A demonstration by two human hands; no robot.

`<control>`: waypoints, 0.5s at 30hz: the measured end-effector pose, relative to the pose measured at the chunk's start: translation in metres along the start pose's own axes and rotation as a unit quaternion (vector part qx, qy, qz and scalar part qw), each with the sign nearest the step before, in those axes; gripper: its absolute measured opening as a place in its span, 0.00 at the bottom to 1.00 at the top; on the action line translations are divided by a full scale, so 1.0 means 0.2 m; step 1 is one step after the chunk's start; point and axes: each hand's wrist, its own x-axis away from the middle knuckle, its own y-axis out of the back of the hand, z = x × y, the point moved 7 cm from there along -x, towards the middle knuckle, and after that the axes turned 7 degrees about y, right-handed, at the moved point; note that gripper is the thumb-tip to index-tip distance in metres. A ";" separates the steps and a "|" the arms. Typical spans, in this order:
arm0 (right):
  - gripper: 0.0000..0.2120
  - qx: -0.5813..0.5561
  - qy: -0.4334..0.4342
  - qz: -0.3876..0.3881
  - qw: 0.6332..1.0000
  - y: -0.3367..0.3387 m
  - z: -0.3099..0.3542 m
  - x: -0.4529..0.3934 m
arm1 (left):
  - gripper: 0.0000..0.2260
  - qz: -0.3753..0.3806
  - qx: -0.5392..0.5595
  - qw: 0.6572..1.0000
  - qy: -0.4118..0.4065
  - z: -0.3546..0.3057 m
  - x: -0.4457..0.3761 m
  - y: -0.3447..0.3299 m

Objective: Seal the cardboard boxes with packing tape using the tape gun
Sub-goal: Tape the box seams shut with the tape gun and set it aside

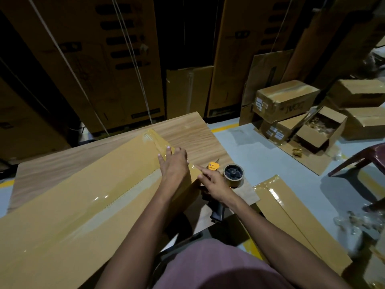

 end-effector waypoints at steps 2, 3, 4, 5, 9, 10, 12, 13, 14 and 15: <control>0.22 0.021 -0.009 0.011 1.000 0.03 -0.02 0.00 | 0.13 -0.007 0.018 1.000 0.003 0.00 0.00 0.00; 0.23 0.039 -0.003 0.010 0.999 0.05 -0.03 -0.01 | 0.12 -0.008 0.027 1.000 0.005 0.00 0.00 -0.01; 0.23 0.064 0.017 0.008 0.998 0.06 -0.03 -0.03 | 0.12 -0.008 0.036 0.999 0.007 0.00 0.01 -0.01; 0.24 0.088 0.049 0.014 0.995 0.06 -0.03 -0.04 | 0.13 -0.008 0.044 0.999 0.007 0.01 0.01 -0.01; 0.24 0.168 0.165 0.081 0.969 0.08 -0.03 -0.09 | 0.16 -0.026 0.071 0.997 0.005 0.03 0.04 -0.01; 0.25 0.182 0.183 0.098 0.961 0.08 -0.02 -0.10 | 0.16 -0.032 0.072 0.997 0.006 0.03 0.05 -0.01; 0.25 0.198 0.210 0.135 0.948 0.08 0.00 -0.13 | 0.17 -0.042 0.069 0.997 0.005 0.02 0.08 -0.01; 0.25 0.193 0.199 0.158 0.948 0.09 0.01 -0.15 | 0.17 -0.050 0.066 0.997 0.005 0.02 0.09 -0.01; 0.24 0.185 0.166 0.181 0.952 0.09 0.00 -0.17 | 0.18 -0.063 0.064 0.996 0.004 0.01 0.11 -0.01; 0.22 0.168 0.134 0.203 0.955 0.08 -0.02 -0.18 | 0.19 -0.084 0.062 0.994 0.004 0.00 0.12 -0.01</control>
